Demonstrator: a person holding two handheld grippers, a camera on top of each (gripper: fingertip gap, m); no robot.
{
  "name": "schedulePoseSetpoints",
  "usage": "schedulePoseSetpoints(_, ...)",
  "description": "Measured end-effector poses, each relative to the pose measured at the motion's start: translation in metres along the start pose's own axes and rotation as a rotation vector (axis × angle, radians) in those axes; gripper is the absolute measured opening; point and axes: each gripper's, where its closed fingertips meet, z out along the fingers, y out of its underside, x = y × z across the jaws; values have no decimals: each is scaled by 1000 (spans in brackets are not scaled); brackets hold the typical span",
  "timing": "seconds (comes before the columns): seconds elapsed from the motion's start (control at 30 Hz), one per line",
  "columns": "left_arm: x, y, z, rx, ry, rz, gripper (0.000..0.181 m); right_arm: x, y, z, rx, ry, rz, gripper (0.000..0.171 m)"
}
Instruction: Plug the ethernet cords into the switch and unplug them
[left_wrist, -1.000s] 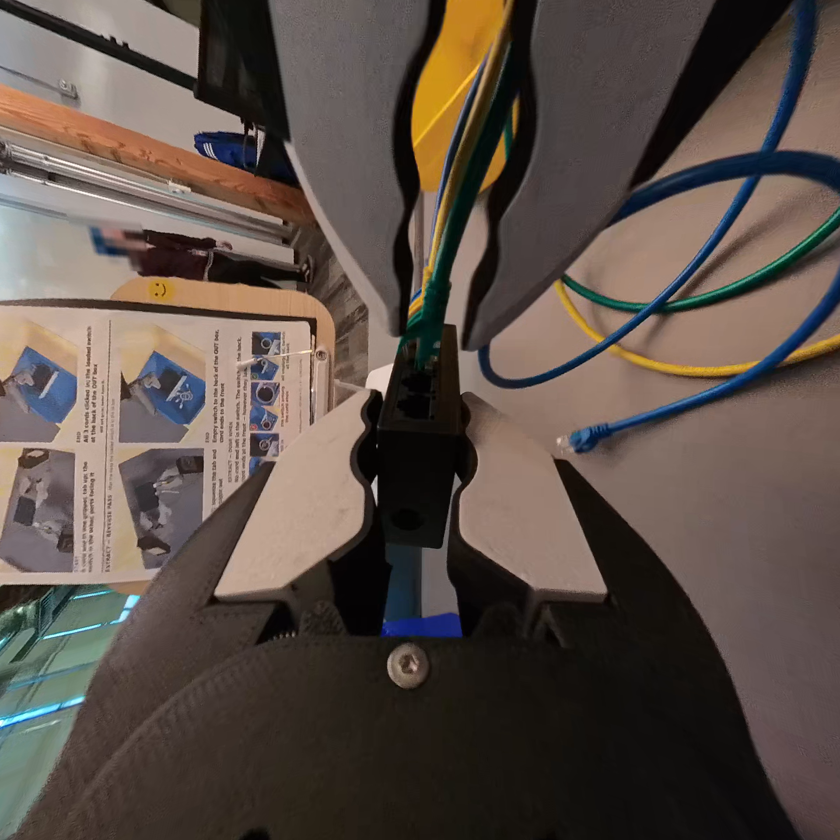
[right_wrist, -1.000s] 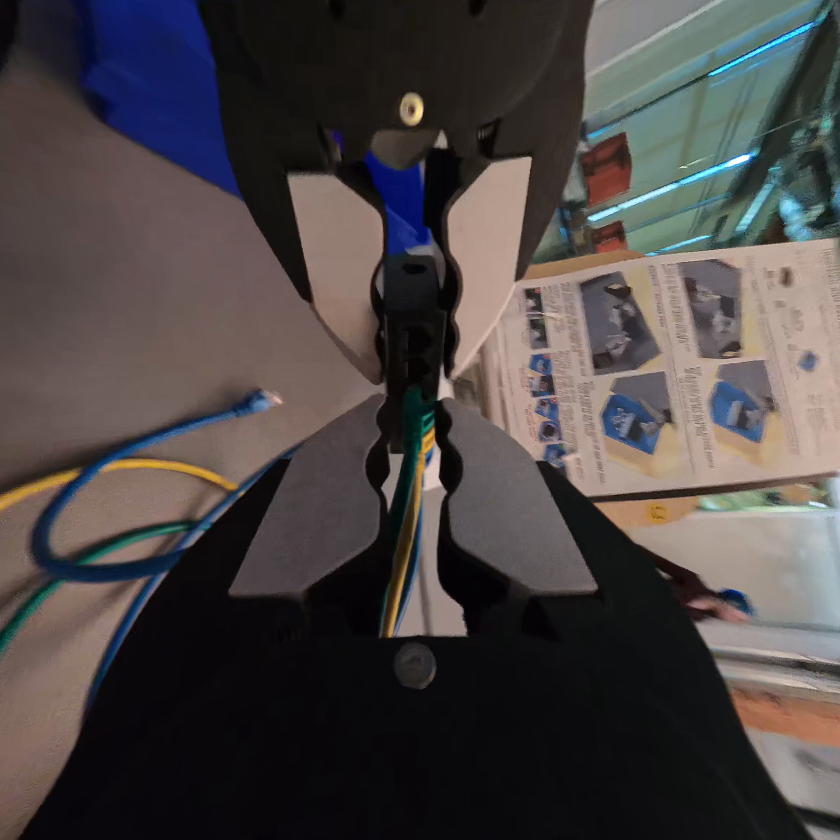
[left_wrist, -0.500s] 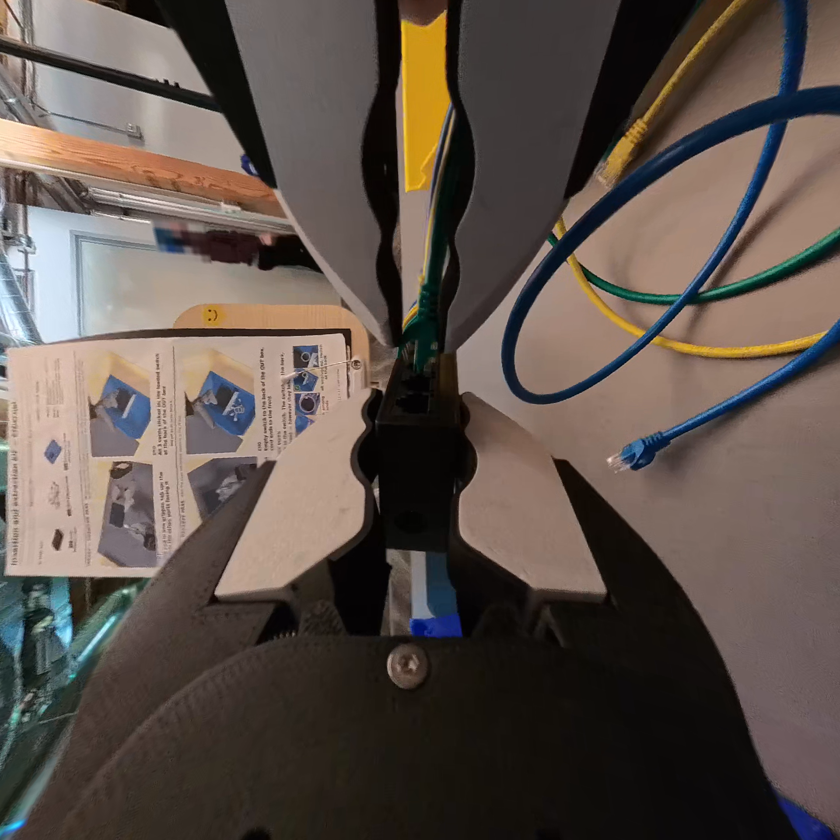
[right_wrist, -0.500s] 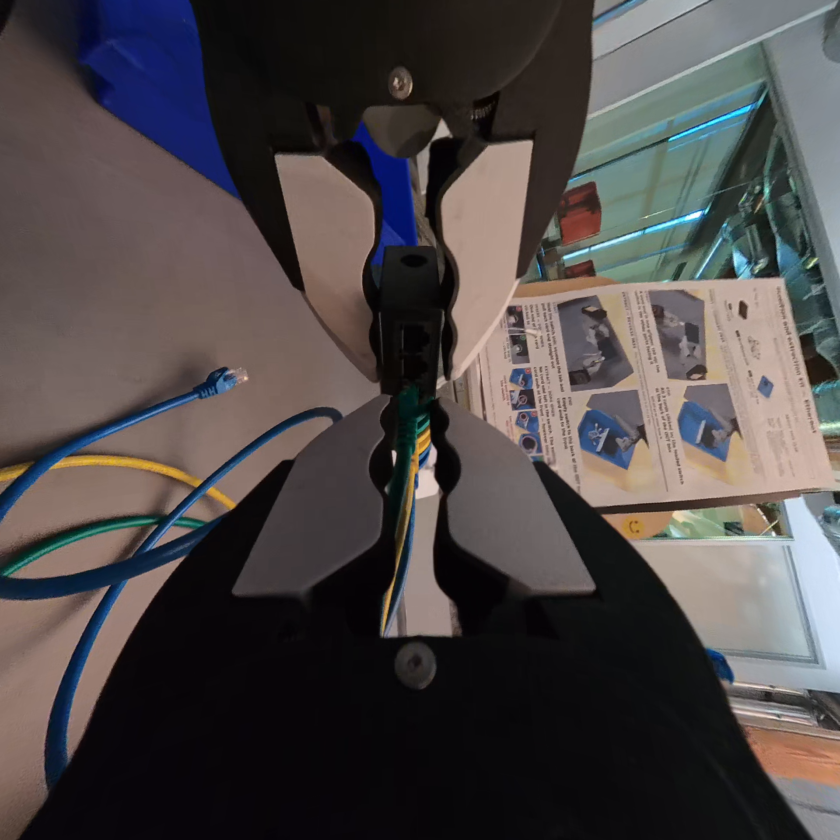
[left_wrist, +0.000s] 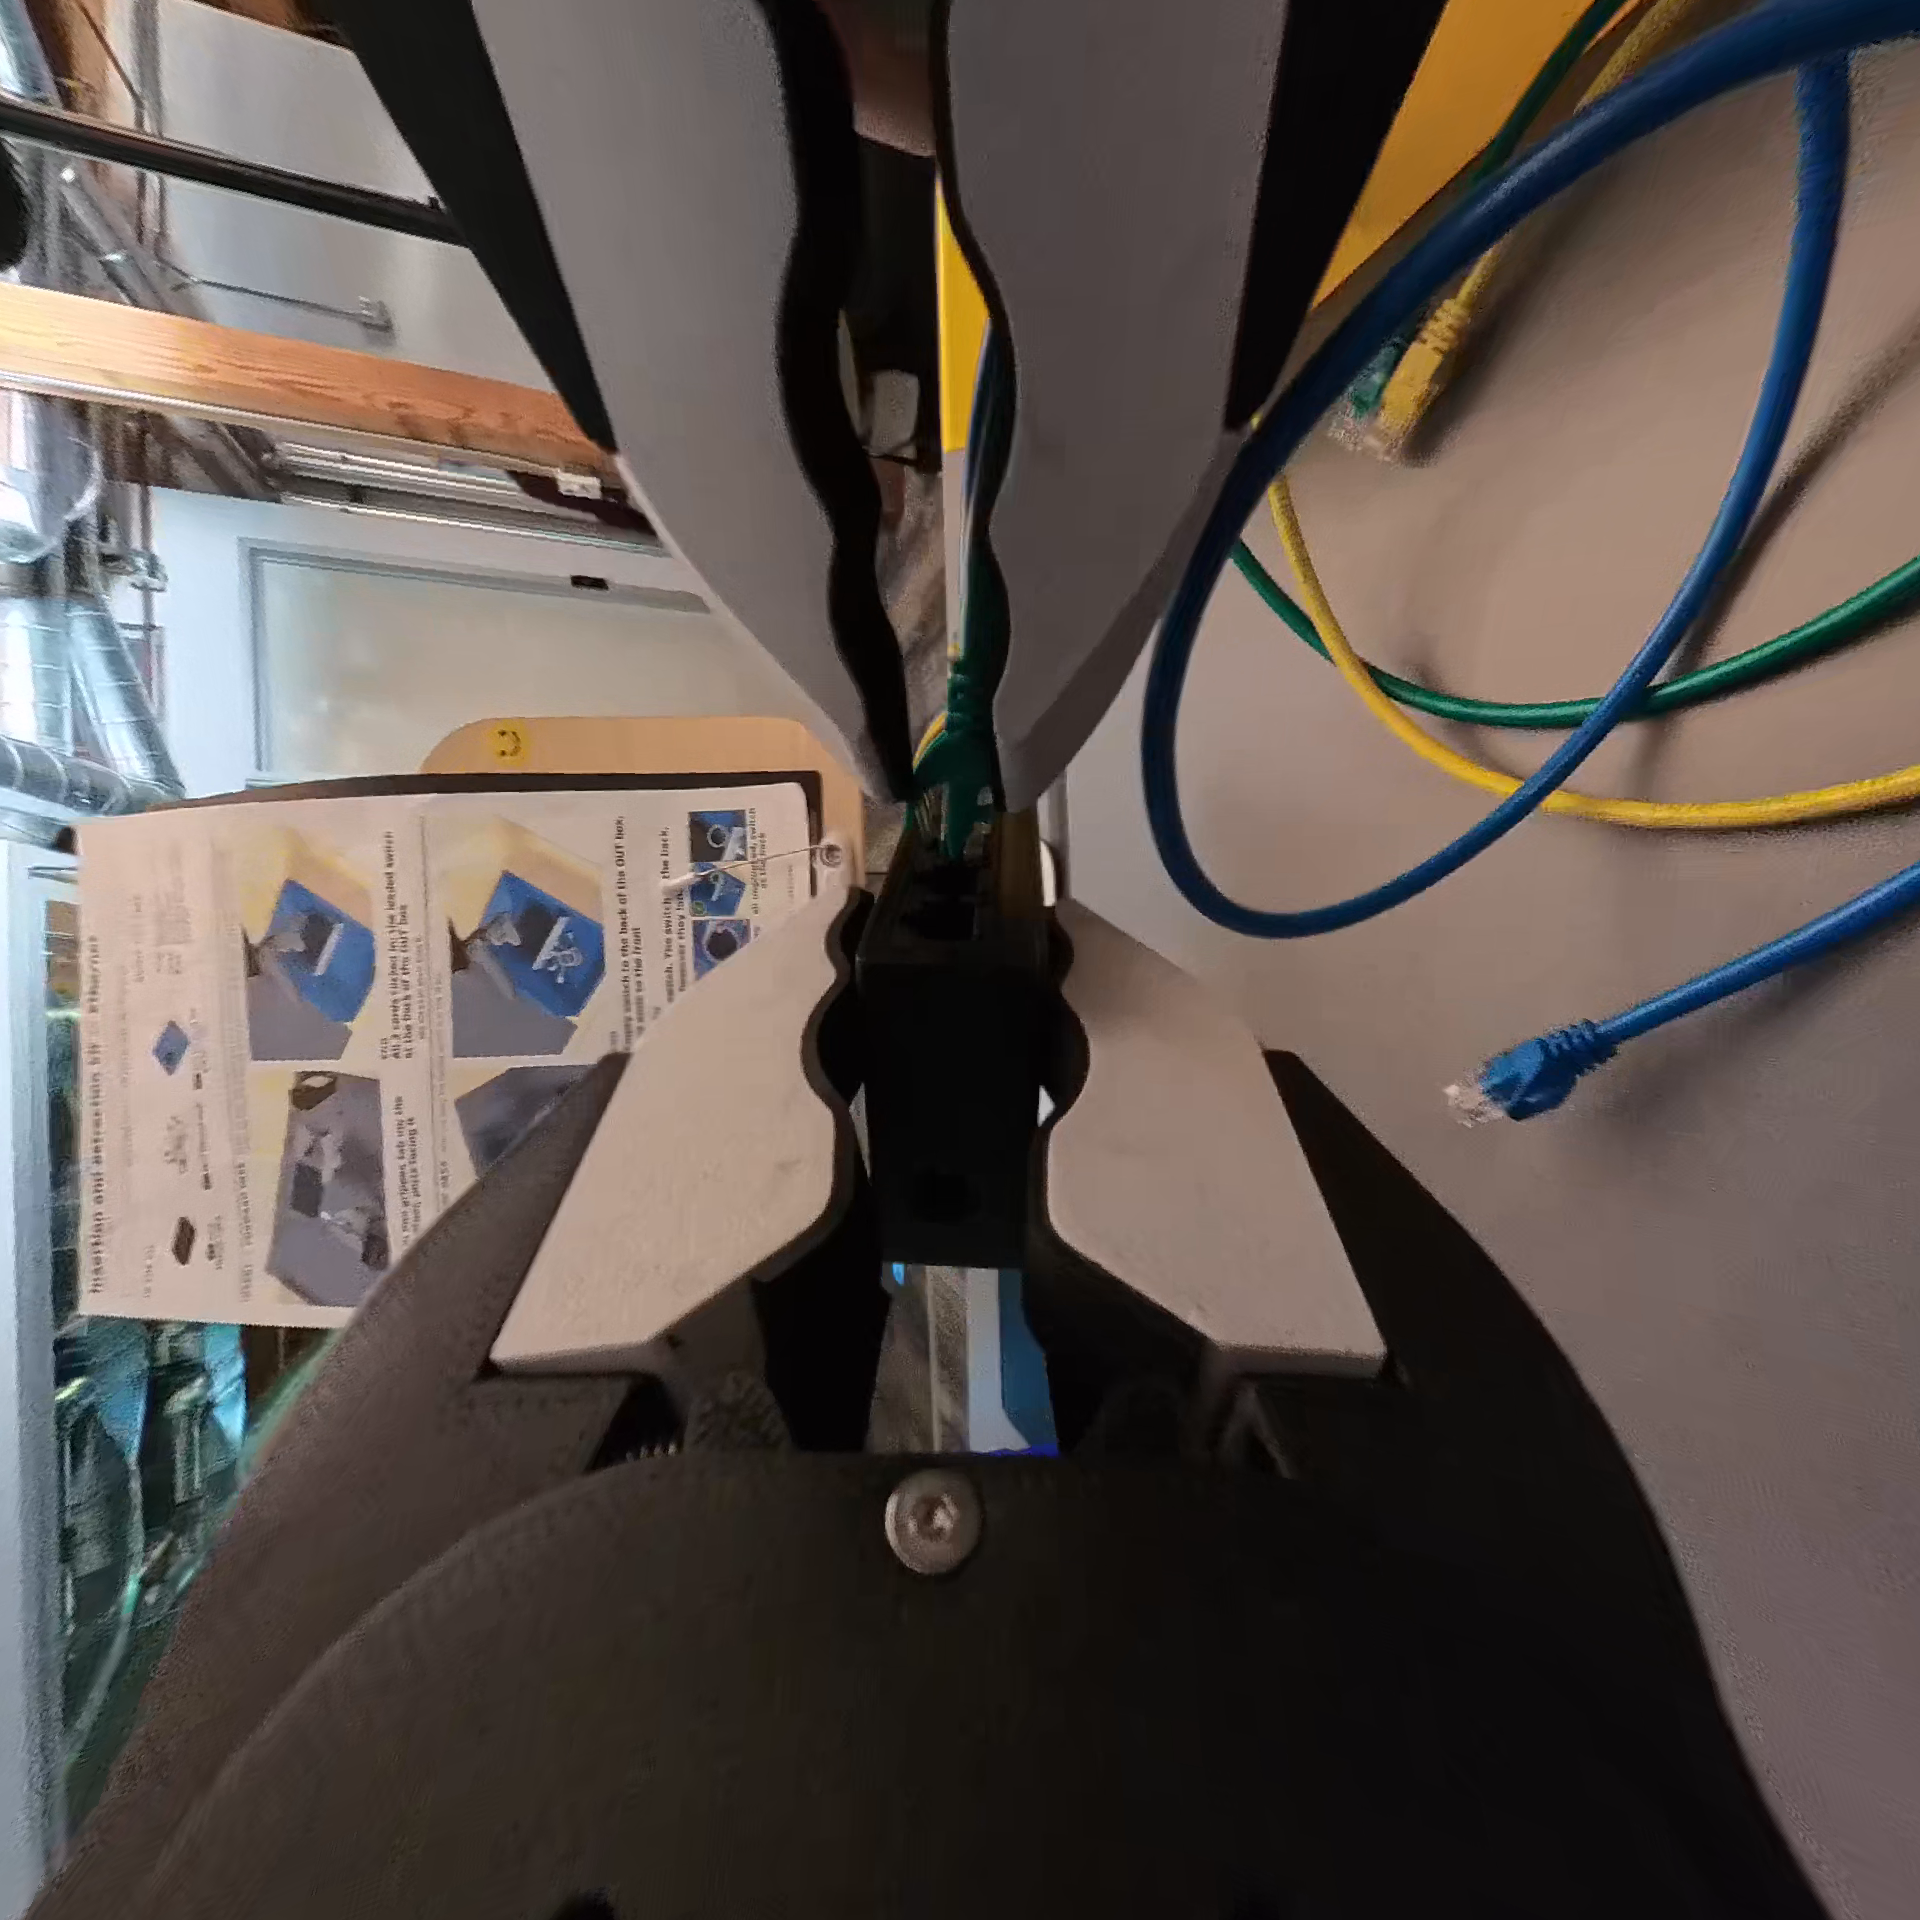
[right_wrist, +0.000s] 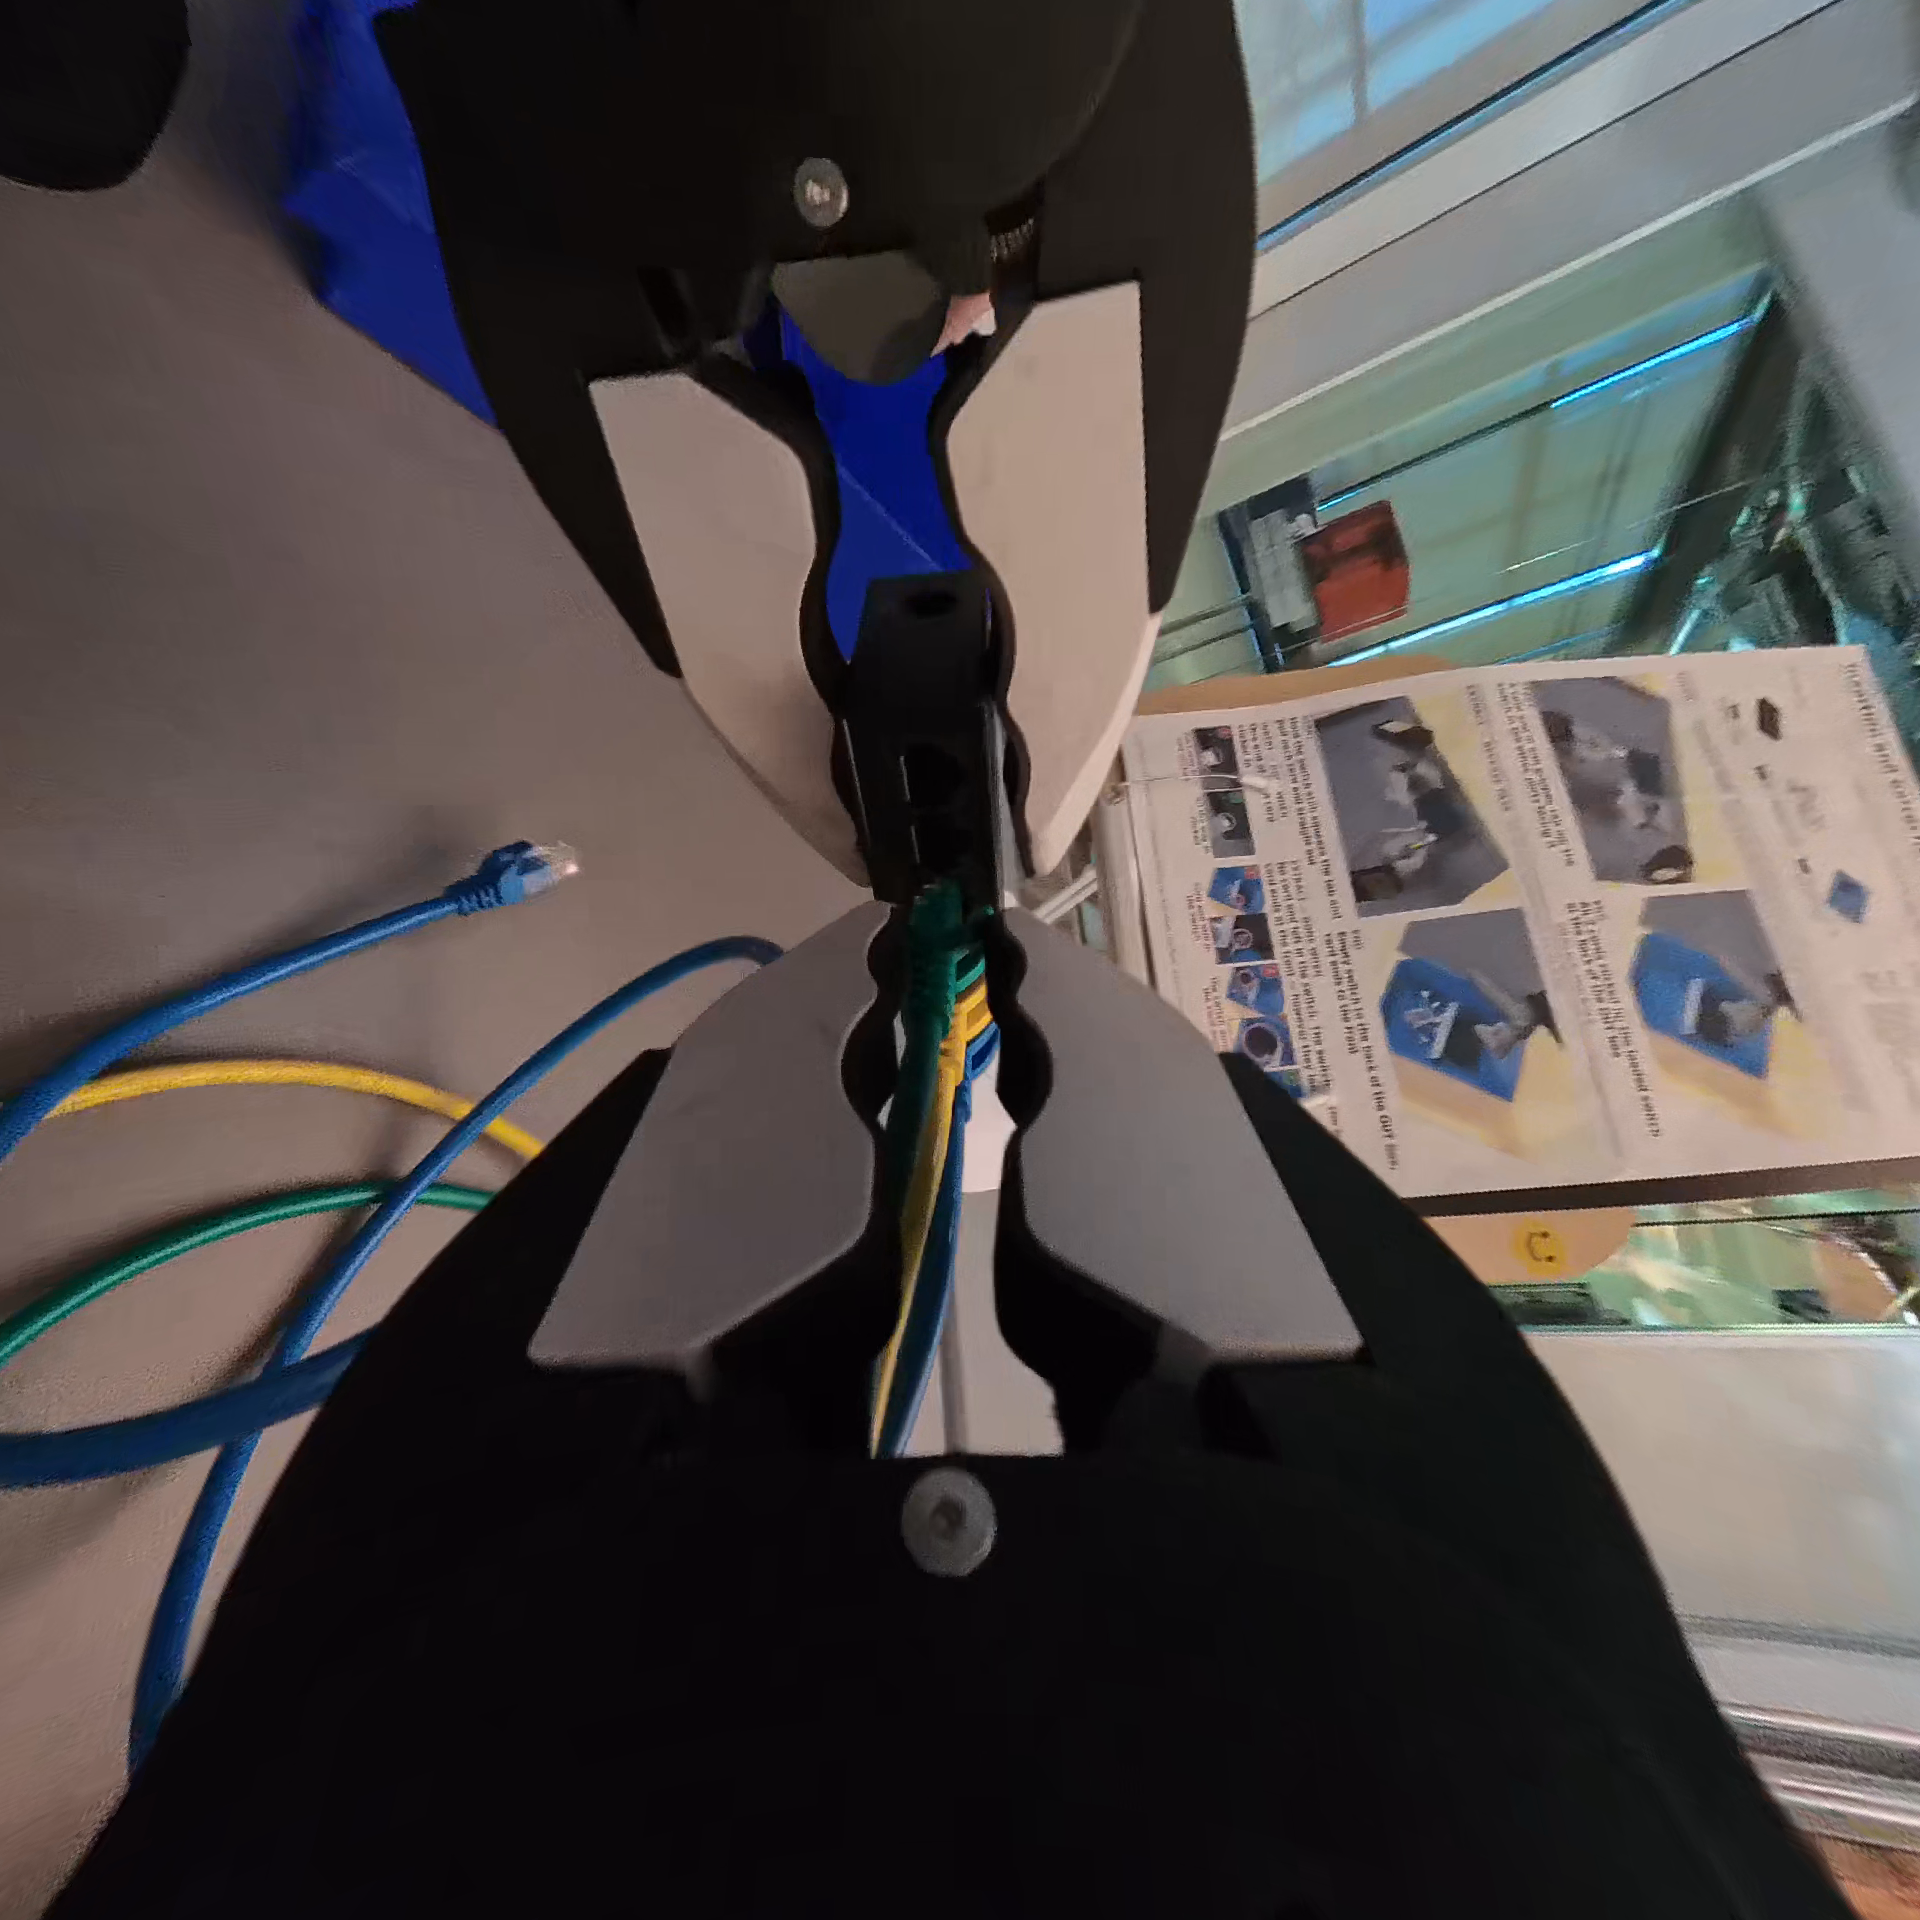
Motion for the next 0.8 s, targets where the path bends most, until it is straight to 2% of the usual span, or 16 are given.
schedulePoseSetpoints(0.27, -1, -12, -8, 40, -5, 11, 29, 1, -5, -3, -19, 12, -49, 18)
schedulePoseSetpoints(0.6, -9, -11, -12, 53, -34, 2, 29, 8, -11, -5, 9, 73, -48, 17)
schedulePoseSetpoints(0.8, -7, -9, -8, 73, -42, -16, 30, 6, -6, -2, -36, 86, -70, 16)
